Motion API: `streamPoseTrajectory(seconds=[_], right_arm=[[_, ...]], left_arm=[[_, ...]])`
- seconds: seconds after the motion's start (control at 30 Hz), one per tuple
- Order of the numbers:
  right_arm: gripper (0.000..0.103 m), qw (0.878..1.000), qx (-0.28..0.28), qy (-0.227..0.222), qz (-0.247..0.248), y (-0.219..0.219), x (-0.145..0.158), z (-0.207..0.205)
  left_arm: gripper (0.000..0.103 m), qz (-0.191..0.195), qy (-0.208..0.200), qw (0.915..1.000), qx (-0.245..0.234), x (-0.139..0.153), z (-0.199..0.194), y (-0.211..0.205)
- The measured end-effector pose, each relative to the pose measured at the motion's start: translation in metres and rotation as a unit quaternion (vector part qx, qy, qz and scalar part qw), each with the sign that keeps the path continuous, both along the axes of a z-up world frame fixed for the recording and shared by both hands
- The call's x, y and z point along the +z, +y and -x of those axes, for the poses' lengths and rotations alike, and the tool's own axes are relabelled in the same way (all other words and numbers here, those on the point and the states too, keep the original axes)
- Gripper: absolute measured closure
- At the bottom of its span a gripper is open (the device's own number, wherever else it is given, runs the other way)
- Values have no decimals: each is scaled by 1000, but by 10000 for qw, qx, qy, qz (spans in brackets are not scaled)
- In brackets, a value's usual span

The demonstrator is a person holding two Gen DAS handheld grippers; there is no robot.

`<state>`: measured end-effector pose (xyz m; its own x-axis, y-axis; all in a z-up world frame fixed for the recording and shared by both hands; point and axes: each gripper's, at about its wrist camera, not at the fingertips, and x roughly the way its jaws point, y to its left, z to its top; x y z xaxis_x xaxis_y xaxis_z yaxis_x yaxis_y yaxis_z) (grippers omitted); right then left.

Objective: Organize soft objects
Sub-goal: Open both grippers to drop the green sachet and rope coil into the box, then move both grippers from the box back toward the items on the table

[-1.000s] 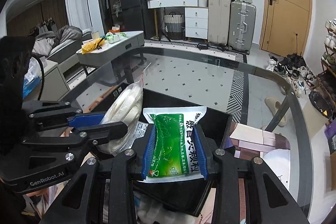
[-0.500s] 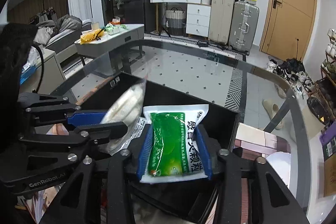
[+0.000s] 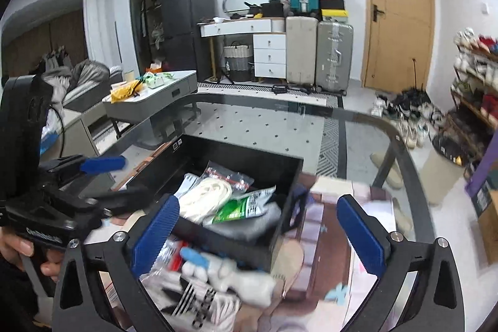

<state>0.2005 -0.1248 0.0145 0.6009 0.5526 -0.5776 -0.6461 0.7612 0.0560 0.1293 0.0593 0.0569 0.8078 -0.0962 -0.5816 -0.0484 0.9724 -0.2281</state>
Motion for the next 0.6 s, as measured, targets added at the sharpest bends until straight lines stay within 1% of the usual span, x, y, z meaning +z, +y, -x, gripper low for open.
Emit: streamPoseTrajectory(seconds=[0.13, 0.3, 0.47, 0.6], right_arm=[[1, 9998, -6, 170, -93, -14, -7, 11], [1, 9989, -18, 405, -220, -31, -15, 21], [1, 9983, 128, 450, -356, -36, -19, 32], [1, 9981, 279, 504, -221, -35, -21, 34]], left_arm=[[0, 100, -36, 9999, 18, -1, 13, 5], [0, -90, -102, 9999, 98, -3, 31, 4], [0, -194, -109, 9996, 165, -7, 48, 2], [0, -208, -122, 9995, 204, -13, 59, 1]])
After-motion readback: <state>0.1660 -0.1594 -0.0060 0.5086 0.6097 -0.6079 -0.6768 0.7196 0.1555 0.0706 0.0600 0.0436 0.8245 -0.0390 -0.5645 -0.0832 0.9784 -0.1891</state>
